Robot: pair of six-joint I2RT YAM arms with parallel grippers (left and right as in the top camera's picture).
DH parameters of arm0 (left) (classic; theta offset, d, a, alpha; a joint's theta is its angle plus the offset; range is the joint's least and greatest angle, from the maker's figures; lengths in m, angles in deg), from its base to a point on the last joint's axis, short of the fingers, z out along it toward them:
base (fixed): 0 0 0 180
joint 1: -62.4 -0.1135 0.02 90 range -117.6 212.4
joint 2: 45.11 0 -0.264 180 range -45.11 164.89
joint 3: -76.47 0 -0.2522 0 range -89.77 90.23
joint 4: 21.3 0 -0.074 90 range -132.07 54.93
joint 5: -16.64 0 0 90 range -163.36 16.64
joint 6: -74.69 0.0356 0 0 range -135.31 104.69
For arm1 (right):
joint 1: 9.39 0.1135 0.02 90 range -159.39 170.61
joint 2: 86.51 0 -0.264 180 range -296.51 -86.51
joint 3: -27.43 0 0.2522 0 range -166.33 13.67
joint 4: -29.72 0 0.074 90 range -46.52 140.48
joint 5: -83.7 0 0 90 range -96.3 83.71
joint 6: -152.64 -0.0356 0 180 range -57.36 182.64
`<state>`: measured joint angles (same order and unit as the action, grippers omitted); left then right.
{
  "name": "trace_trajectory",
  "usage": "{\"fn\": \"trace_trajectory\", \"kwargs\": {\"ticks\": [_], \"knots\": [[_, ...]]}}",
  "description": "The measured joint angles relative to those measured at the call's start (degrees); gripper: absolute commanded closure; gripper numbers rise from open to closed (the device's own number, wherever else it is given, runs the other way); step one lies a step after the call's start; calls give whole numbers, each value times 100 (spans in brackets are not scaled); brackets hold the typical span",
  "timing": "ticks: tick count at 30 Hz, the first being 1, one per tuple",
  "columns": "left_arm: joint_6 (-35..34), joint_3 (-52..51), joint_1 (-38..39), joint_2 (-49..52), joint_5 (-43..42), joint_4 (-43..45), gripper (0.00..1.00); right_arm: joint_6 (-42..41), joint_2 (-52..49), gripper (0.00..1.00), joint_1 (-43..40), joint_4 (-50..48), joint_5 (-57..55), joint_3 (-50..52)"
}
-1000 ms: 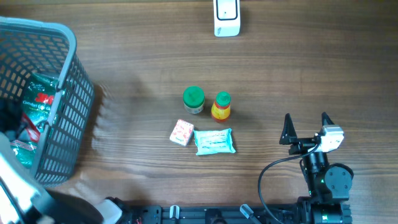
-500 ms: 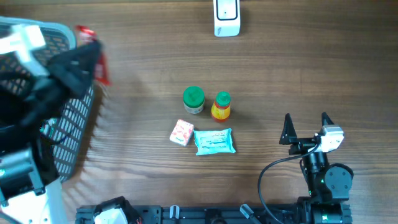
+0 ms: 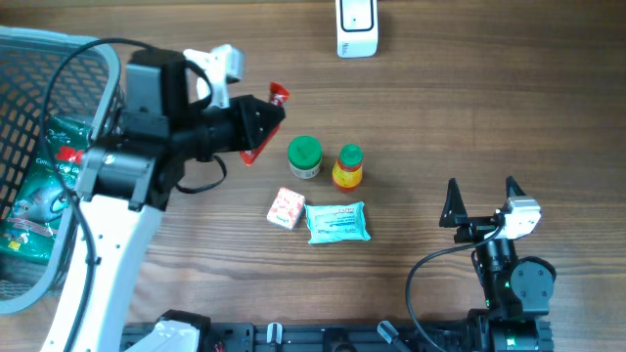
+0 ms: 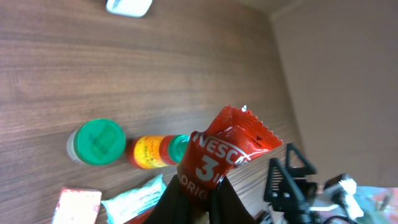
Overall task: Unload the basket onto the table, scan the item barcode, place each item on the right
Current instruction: 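Carry the Nescafe stick right and lay it beside the wipes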
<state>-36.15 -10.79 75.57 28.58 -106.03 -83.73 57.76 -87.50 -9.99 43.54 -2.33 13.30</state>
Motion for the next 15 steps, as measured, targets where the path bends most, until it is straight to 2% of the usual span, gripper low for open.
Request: {"fn": "trace_trajectory", "kwargs": {"ticks": [9, 15], "knots": [[-326, -269, 1102, 728, 667, 481, 96, 0, 0, 0, 0, 0, 0, 0], [-743, -293, 2103, 872, 791, 1508, 96, 0, 0, 0, 0, 0, 0, 0]]}}
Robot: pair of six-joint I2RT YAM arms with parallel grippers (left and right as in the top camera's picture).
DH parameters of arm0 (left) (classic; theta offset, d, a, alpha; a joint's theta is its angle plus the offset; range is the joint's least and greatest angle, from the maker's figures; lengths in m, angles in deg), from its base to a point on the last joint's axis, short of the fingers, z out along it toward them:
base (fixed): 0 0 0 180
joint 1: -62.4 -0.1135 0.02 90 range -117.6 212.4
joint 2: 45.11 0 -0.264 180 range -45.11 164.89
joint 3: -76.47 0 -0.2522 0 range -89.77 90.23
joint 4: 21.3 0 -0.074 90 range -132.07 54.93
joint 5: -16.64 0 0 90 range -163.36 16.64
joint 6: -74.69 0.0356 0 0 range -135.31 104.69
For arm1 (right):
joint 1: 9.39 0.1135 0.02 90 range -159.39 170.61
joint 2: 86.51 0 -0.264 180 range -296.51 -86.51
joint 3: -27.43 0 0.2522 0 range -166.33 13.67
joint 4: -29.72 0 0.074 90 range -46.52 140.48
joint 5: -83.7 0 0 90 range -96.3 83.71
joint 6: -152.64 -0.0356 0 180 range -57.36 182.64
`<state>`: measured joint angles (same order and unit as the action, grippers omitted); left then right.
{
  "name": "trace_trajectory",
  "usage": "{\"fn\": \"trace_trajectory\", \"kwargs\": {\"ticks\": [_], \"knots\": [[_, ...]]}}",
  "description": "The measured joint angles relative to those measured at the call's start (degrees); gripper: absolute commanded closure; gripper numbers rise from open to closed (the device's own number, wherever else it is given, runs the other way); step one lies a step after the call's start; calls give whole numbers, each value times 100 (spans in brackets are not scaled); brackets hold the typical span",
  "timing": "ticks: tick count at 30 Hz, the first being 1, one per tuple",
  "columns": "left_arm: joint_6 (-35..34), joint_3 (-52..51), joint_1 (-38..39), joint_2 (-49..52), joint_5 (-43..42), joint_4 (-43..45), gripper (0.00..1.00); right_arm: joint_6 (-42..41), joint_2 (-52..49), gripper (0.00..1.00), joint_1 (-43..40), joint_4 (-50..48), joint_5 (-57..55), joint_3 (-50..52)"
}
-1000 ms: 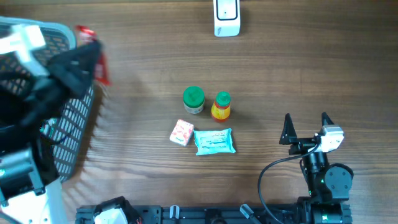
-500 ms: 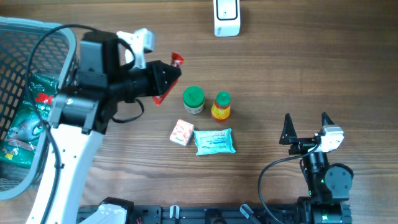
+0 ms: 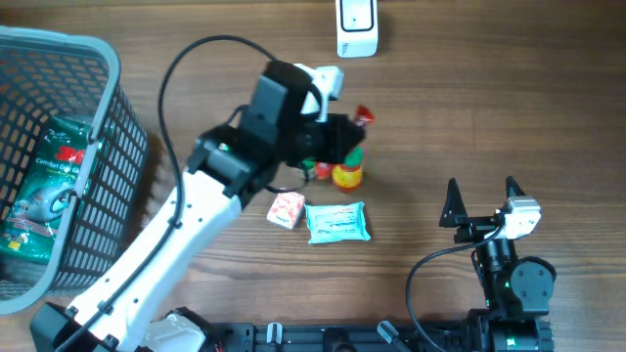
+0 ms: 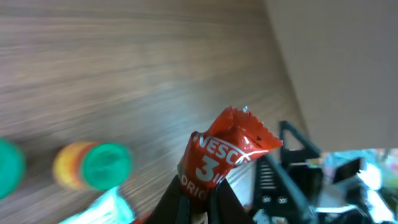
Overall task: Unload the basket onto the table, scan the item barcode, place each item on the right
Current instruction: 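Carry the Nescafe stick right and lay it beside the wipes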
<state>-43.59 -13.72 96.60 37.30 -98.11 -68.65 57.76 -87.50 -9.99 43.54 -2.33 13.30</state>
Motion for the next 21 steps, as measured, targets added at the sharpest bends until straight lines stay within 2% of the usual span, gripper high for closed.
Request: {"fn": "trace_trajectory", "kwargs": {"ticks": [6, 10, 15, 16, 18, 20, 21], "knots": [[-564, -4, 835, 245, 363, 925, 96, 0, 0, 0, 0, 0, 0, 0], [-656, -4, 1425, 1193, 592, 1617, 96, 0, 0, 0, 0, 0, 0, 0], [-1329, -4, 1526, 2315, 964, 1899, 96, -2, 0, 0, 0, 0, 0, 0], [-1467, -4, 1526, 2483, 994, 1899, 88, -2, 0, 0, 0, 0, 0, 0], [-1714, -4, 1526, 2723, 1023, 1906, 84, 0, 0, 0, 0, 0, 0, 0], [-1799, -4, 1526, 2846, 1056, 1906, 84, -2, 0, 0, 0, 0, 0, 0], [-1814, -4, 1526, 2911, 1086, 1897, 88, 0, 0, 0, 0, 0, 0, 0]]}}
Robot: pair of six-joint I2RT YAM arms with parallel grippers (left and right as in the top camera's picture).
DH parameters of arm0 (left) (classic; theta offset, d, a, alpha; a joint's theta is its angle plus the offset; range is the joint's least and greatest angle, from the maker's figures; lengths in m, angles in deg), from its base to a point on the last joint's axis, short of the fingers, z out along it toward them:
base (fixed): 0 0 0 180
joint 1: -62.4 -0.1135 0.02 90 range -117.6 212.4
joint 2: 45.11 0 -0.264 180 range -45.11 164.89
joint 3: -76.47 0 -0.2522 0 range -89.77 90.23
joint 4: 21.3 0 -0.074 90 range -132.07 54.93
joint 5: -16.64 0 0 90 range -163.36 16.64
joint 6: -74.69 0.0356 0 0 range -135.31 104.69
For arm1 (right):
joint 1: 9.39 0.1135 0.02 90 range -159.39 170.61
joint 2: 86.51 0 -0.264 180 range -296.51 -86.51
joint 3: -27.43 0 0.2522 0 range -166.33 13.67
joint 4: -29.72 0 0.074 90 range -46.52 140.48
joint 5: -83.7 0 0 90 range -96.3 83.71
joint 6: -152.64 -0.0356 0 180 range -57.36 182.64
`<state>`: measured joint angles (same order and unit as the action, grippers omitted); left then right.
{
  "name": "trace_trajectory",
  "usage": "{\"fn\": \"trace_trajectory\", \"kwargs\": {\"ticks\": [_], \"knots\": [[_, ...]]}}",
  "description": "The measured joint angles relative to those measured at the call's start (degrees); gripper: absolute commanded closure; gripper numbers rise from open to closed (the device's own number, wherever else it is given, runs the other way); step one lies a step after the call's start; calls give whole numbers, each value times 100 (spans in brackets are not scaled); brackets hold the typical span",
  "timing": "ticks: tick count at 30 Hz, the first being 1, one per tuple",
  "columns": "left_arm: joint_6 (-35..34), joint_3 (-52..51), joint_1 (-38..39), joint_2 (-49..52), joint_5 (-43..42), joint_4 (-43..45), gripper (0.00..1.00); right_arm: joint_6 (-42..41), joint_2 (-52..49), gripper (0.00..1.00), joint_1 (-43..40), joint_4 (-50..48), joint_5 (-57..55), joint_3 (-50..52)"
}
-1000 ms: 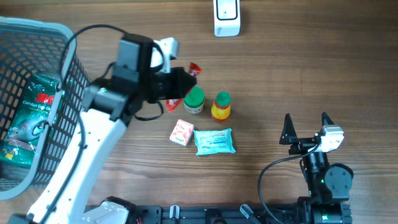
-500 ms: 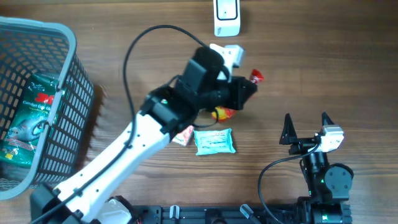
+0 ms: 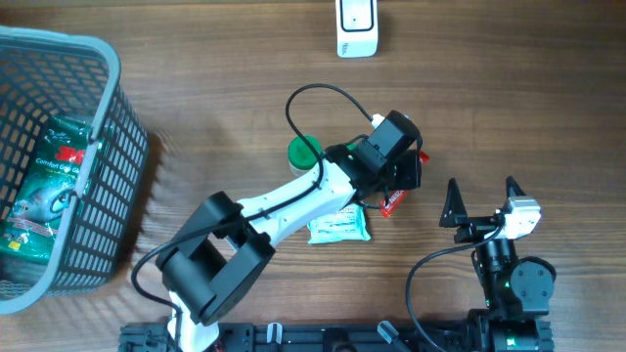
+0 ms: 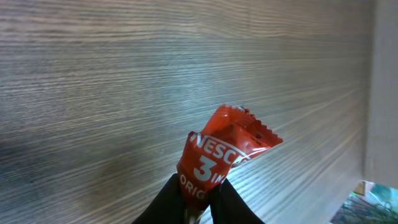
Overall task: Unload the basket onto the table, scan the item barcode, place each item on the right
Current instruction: 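Carry the Nescafe stick right and lay it beside the wipes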
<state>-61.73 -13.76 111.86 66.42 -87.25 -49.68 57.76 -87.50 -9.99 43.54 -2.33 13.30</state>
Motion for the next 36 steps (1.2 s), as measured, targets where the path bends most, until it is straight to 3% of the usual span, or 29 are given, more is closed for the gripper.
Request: {"fn": "trace_trajectory", "kwargs": {"ticks": [2, 4, 9, 10, 11, 13, 18, 24, 28, 30, 32, 34, 36], "knots": [[-20, 0, 20, 61, 129, -173, 89, -2, 0, 0, 0, 0, 0, 0], [-46, 0, 79, 68, 323, -378, 81, 0, 0, 0, 0, 0, 0, 0], [-90, 0, 236, 70, 470, -396, 76, 0, 0, 0, 0, 0, 0, 0], [-87, 0, 256, 70, 472, -398, 79, 0, 0, 1, 0, 0, 0, 0], [-85, 0, 269, 70, 472, -398, 90, 0, 0, 0, 0, 0, 0, 0], [-63, 0, 280, 70, 472, -404, 96, 0, 0, 0, 0, 0, 0, 0], [-85, 7, 293, -35, 511, -820, 96, 0, 0, 0, 0, 0, 0, 0], [-87, 11, 433, -387, 625, -1998, 96, 0, 0, 0, 0, 0, 0, 0], [-83, 7, 439, -944, 1202, -2835, 96, 0, 0, 0, 0, 0, 0, 0], [-85, 7, 439, -1399, 1600, -3058, 91, 0, 0, 0, 0, 0, 0, 0], [-83, 7, 439, -1987, 2232, -3285, 80, 0, 0, 0, 0, -2, 0, 0], [-55, 7, 439, -2544, 2898, -3412, 77, 0, 0, 0, 0, 0, 0, 0], [-66, 7, 426, -3252, 3917, -3480, 64, -2, 0, 0, 0, 0, 0, 0]]}}
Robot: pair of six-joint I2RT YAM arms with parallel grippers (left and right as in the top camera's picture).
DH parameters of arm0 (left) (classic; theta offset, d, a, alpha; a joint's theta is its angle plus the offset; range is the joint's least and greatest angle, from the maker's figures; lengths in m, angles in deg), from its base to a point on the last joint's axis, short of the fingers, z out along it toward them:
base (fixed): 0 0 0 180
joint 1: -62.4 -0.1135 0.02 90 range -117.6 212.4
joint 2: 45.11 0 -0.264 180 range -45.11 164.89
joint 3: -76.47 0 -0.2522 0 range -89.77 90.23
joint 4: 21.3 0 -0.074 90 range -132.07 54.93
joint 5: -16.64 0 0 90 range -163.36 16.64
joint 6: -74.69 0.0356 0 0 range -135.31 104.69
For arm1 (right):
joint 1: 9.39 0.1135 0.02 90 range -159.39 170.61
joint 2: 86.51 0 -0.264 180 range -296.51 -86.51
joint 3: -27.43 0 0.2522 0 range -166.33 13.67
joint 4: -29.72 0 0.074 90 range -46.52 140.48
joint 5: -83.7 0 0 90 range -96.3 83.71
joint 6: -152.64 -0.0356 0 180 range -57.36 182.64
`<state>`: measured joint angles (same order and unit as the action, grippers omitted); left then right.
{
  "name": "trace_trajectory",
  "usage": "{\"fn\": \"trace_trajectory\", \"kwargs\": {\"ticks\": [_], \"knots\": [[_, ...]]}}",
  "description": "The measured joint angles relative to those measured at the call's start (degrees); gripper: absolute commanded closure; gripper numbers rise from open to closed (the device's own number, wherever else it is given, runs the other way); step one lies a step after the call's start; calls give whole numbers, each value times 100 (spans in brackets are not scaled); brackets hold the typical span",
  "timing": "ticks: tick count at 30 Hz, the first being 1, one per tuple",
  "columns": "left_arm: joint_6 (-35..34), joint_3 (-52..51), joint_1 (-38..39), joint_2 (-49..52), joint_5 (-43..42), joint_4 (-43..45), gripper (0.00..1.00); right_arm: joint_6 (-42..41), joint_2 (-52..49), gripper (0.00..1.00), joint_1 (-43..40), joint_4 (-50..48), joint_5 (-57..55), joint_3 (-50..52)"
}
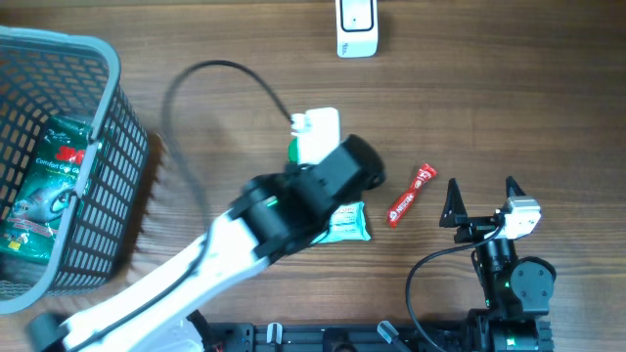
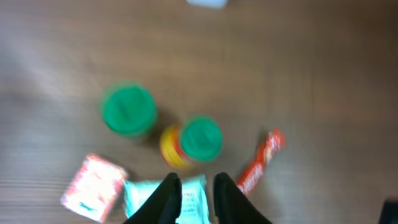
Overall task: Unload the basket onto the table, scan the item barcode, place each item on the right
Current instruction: 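Carry the Nescafe stick right and lay it beside the wipes, then return left gripper to basket and grasp the green 3M gloves pack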
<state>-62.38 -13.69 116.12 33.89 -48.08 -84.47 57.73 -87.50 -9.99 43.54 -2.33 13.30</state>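
Note:
The red coffee sachet (image 1: 410, 195) lies flat on the wooden table, right of the bottles, and shows in the left wrist view (image 2: 258, 163) too. My left gripper (image 2: 196, 179) is open and empty, hanging above the teal packet (image 2: 155, 196). From overhead its fingers are hidden under the left arm (image 1: 333, 181). The white scanner (image 1: 357, 26) stands at the far edge of the table. Near the front right, my right gripper (image 1: 481, 188) stands open with nothing in it, just right of the sachet.
A green-lidded jar (image 2: 128, 110), a yellow bottle with a green cap (image 2: 189, 141) and a pink packet (image 2: 93, 186) cluster mid-table. A grey wire basket (image 1: 59, 59) at the left holds a green bag (image 1: 44, 186).
The left gripper was shut on the red sachet right of the bottles. Now it is open and back over the teal packet, and the sachet lies on the table.
The left gripper held the red sachet near the basket, then over the bottles, then right of the cluster close to the right gripper. By now it has let go, the sachet rests on the table, and the right arm has stayed still.

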Motion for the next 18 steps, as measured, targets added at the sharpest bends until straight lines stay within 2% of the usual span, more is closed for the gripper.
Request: {"fn": "trace_trajectory", "kwargs": {"ticks": [3, 6, 9, 11, 14, 17, 18], "knots": [[44, 0, -170, -772, 866, 7, 38, 0, 0, 0, 0, -2, 0, 0], [638, 0, -719, -1410, 1327, 323, 9, 0, 0, 0, 0, 0, 0, 0], [1512, 0, -1449, -1727, 1497, 984, 0, 2, 0, 0, 0, 0, 0, 0], [1956, -11, -1818, -1860, 1523, 1397, 0, 2, 0, 0, 0, 0, 0, 0], [2872, -7, -2817, -1961, 1567, 2146, 0, 0, 0, 0, 0, -2, 0, 0], [3169, -7, -3871, -1961, 1554, 2426, 0, 2, 0, 0, 0, 0, 0, 0], [3226, -7, -4437, -1961, 1569, 2542, 0, 2, 0, 0, 0, 0, 0, 0]]}}
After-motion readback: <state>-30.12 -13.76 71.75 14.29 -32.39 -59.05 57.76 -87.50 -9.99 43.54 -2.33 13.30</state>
